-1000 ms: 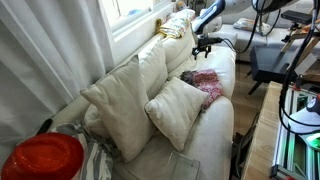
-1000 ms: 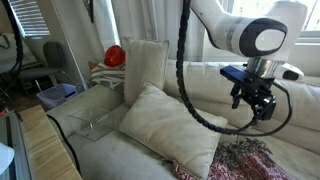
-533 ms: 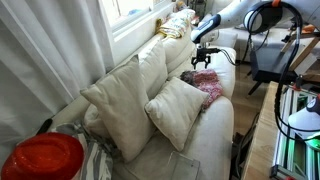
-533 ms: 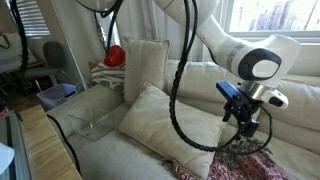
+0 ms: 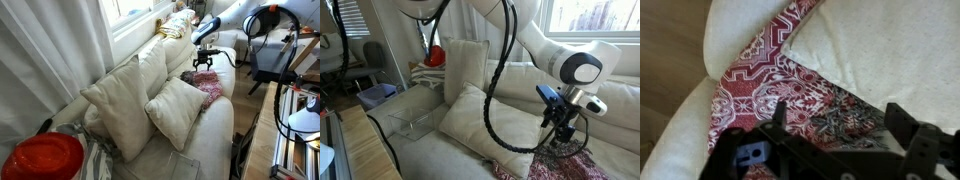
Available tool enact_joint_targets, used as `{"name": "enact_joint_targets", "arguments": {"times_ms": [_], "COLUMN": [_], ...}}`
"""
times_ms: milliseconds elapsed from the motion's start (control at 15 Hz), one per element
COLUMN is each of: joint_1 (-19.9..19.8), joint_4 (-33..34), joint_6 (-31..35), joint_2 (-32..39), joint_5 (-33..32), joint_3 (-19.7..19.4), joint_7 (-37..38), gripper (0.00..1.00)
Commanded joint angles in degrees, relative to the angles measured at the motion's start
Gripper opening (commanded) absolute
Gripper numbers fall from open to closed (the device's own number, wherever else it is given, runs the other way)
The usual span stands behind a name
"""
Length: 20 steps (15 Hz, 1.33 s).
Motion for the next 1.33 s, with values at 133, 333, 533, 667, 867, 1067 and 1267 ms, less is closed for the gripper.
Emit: {"name": "enact_joint_targets", "arguments": {"times_ms": [133,333,533,667,867,1067,1267], "joint_1": [-0.31,-0.5,-0.11,0.56,2.06,5.0,5.92], "joint_4": [11.37,-0.22,-2.75,-4.69,-7.49,-10.15,-12.55], "joint_6": [-6.23,3.72,16.41,24.61,33.12,37.89,42.52], "joint_2": [14.03,9.5,9.48,9.43,9.36,9.32,9.27], "joint_5": [0.94,2.13,3.07,2.93,2.43,1.26,-3.45], "joint_3": [-1.54,1.79,2.41,2.01,1.49,0.07,0.42], "joint_7": [15.71,16.04,14.49,14.8,15.07,15.44,18.1], "gripper": [1.0,1.0,1.0,1.0,1.0,1.0,1.0]}}
